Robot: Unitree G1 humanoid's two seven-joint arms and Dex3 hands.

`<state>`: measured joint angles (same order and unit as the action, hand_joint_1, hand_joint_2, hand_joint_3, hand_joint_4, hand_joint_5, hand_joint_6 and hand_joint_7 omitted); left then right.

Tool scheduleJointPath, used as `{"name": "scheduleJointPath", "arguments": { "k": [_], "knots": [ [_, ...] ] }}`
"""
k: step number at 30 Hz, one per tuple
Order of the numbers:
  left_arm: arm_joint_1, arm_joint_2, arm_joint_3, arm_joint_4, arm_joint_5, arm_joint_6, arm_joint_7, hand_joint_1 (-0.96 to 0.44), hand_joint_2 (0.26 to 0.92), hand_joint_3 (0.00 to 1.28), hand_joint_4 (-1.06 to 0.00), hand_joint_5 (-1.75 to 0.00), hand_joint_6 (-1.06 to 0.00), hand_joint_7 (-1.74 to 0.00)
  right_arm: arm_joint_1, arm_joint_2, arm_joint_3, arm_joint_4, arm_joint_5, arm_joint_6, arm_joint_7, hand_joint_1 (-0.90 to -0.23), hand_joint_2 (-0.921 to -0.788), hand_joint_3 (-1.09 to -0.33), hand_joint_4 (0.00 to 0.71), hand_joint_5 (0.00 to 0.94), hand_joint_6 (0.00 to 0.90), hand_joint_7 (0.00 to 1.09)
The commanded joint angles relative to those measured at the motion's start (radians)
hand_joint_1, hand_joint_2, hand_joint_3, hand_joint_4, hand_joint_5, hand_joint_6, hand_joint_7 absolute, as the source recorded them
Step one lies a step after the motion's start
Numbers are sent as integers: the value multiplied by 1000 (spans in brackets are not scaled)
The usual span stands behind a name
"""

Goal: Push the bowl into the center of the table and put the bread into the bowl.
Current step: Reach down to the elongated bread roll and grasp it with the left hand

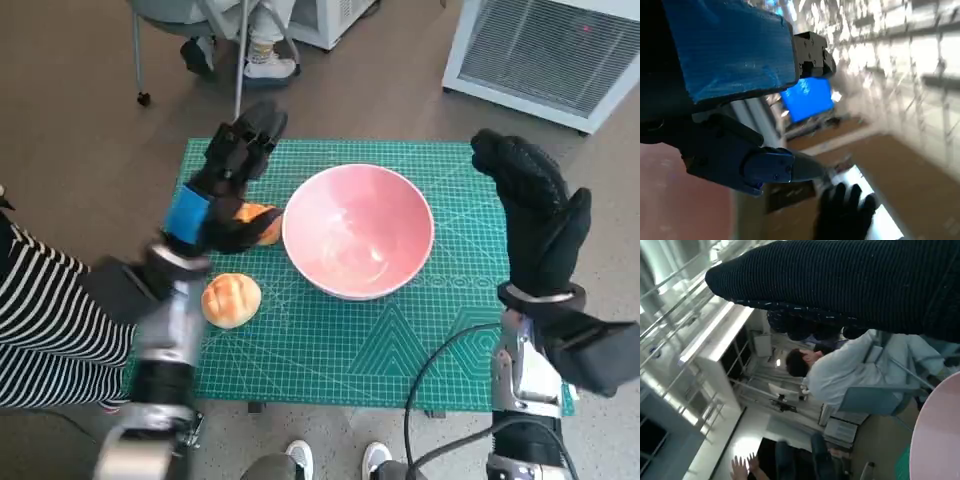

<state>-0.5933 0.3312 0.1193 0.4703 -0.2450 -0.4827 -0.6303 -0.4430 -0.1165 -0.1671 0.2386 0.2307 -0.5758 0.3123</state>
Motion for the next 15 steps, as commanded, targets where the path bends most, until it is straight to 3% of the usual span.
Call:
{"name": "scheduleJointPath", "arguments": {
  "k": [1, 7, 15],
  "knots": [
    [-36, 205, -12, -43, 72, 78, -104, -564, 909, 108, -165, -5, -99, -359, 36, -8, 16, -46, -21, 23, -12, -671, -921, -707, 192, 12, 185, 247],
    [-44, 294, -13, -49, 105, 115, -137, -453, 847, 26, -182, -8, -131, -339, 39, -6, 17, -65, -12, 41, -24, -674, -921, -707, 193, 10, 192, 257],
    [-27, 396, -41, -99, 133, 195, -198, -177, 784, 2, -169, -1, -231, -224, 41, -2, 14, -80, 3, 53, -34, -676, -921, -697, 200, 11, 194, 269]
  ]
}}
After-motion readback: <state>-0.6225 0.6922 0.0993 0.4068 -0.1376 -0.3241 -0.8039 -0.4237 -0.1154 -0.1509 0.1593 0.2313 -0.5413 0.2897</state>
